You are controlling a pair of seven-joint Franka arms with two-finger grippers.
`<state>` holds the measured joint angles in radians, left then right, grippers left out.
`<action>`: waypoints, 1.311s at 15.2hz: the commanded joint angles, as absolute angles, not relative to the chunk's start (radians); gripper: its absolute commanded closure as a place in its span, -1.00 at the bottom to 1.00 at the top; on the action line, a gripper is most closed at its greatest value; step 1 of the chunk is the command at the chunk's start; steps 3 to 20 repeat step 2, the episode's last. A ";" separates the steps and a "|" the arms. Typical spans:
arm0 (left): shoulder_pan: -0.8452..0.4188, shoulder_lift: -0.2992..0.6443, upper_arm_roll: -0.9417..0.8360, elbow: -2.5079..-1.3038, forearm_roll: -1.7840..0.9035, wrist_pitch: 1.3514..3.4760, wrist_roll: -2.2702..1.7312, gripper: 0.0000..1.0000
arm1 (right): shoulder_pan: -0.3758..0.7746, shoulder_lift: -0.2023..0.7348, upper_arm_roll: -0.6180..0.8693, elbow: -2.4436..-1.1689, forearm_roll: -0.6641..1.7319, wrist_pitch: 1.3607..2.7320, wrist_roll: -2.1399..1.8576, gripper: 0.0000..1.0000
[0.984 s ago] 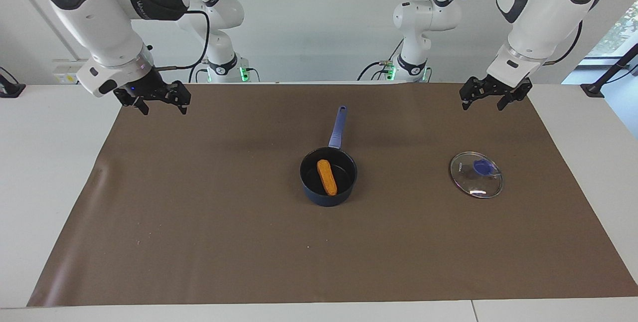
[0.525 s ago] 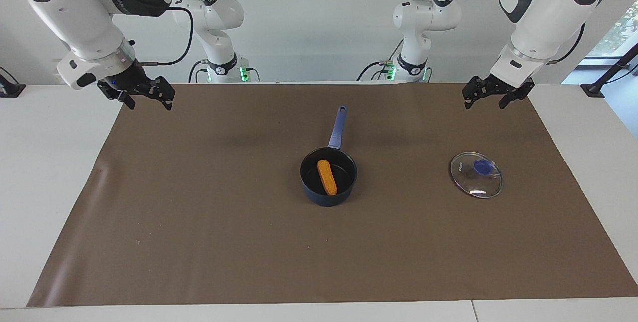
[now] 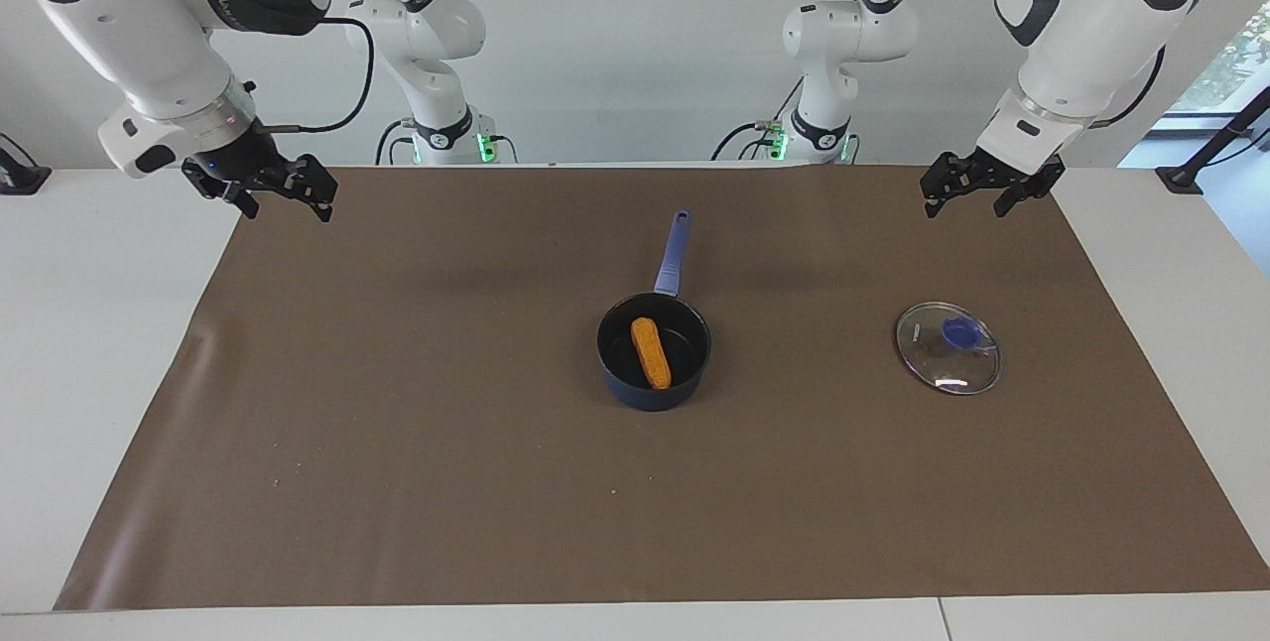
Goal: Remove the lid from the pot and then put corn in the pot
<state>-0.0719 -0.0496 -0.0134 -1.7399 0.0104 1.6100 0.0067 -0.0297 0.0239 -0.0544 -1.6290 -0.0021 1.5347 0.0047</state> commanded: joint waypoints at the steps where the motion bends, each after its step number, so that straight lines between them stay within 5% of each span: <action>1: -0.061 -0.052 -0.011 -1.740 0.018 1.614 -0.002 -1.00 | -0.046 0.017 -0.037 -1.649 -0.002 1.560 -0.012 -1.00; 20: -0.061 -0.051 -0.011 -1.741 0.018 1.615 -0.003 -1.00 | -0.046 0.017 -0.037 -1.651 -0.002 1.559 -0.011 -1.00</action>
